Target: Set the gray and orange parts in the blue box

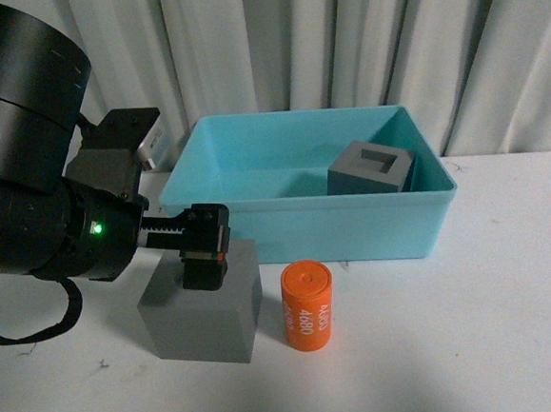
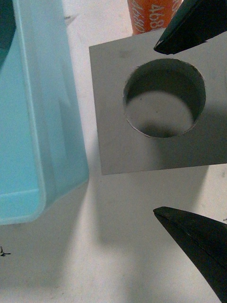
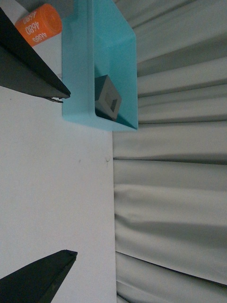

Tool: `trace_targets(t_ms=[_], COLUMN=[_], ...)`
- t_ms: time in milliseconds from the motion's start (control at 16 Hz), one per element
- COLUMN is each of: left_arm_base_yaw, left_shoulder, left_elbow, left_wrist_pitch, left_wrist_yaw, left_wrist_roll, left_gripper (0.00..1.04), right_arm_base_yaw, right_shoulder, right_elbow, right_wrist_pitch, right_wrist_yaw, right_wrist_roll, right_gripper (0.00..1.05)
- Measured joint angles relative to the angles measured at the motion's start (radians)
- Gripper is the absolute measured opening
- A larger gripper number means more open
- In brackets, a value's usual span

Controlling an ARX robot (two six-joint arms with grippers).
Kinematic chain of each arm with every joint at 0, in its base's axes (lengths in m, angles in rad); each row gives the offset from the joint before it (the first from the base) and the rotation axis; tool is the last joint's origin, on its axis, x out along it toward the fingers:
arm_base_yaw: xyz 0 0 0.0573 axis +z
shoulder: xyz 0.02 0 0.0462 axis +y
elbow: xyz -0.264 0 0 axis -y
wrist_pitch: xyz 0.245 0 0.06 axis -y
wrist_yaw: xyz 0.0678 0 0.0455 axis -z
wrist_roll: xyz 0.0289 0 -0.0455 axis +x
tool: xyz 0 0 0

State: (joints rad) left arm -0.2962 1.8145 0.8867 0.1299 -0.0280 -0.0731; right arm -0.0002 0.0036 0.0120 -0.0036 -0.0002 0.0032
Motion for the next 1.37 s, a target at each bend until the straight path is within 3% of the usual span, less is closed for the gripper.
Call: trace_targets(t_ms=[499,561,998,1185,1372], left_arm_base_yaw=[0.005,0.005,-0.004,-0.002,0.034], left_shoulder=[0.065,0.069,0.088,0.064,-0.052], left_elbow=[0.003,0.003,0.001,-0.018,-0.068], left_wrist_pitch=[0.026,0.03,0.055,0.043,-0.095], left_wrist_yaw=[-0.006,-0.006,-0.006,0.009,0.062], left_wrist_roll=[0.019,0.025,0.027,0.02,-0.013], left_gripper=[0.98,0.92,0.23,0.21,0.2], right_arm_base_yaw=[0.0,0.0,0.0,0.0,0.0], right_shoulder=[0.0,0.0,0.0,0.0,0.0], right_elbow=[0.0,0.0,0.0,0.0,0.0], right_wrist_pitch=[0.0,0.0,0.0,0.0,0.0], right_wrist_yaw=[0.0,0.0,0.0,0.0,0.0], right_wrist_roll=[0.0,0.0,0.0,0.0,0.0], right_gripper=[0.98,0.98,0.98,0.98,0.98])
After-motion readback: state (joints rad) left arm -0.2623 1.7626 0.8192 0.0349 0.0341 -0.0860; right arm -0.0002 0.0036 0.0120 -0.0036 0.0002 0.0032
